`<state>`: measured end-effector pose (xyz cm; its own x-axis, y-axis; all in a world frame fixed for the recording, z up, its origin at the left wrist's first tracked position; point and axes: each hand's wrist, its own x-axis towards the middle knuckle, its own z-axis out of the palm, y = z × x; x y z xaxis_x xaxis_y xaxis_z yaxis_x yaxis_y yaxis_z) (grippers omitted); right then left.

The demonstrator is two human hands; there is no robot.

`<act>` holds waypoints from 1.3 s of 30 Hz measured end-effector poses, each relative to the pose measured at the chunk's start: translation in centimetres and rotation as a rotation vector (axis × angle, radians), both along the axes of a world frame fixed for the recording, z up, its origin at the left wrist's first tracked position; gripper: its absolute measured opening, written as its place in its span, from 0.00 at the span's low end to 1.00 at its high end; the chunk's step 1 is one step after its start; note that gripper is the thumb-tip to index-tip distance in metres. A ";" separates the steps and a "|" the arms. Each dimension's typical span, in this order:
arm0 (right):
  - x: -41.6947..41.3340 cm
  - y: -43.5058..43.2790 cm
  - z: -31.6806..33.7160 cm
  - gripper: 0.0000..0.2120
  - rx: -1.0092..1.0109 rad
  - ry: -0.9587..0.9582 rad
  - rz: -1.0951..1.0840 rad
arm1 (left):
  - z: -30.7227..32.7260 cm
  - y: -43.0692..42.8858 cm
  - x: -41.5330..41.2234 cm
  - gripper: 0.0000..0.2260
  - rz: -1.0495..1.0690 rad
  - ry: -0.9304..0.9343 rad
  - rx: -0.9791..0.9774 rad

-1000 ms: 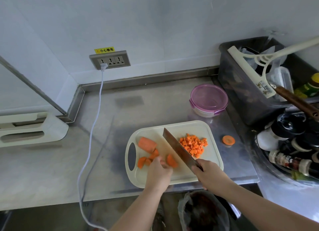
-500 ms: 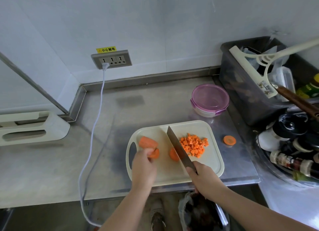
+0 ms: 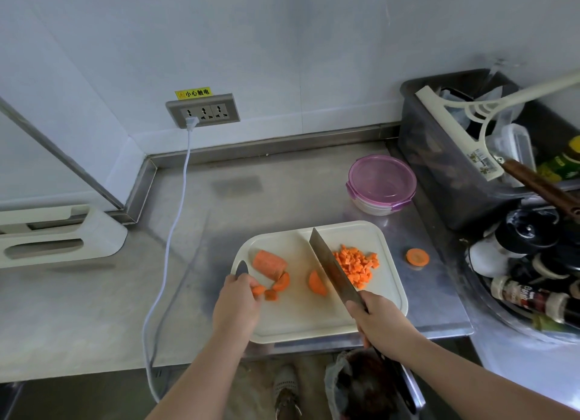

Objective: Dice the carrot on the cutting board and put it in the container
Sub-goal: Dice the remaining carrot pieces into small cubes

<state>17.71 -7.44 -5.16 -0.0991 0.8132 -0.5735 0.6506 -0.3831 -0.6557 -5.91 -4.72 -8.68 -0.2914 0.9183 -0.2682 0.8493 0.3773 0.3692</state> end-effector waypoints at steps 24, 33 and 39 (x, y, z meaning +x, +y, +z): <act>0.0 -0.2 0.6 0.10 -0.016 0.006 0.011 | 0.6 1.2 3.3 0.06 -0.521 0.027 0.321; -0.1 -0.2 0.8 0.09 -0.027 0.023 0.001 | -0.3 2.4 4.8 0.07 -0.700 -0.034 0.295; -0.1 -0.4 0.4 0.09 -0.010 0.004 0.004 | -0.2 1.8 5.4 0.14 -0.323 -0.158 0.187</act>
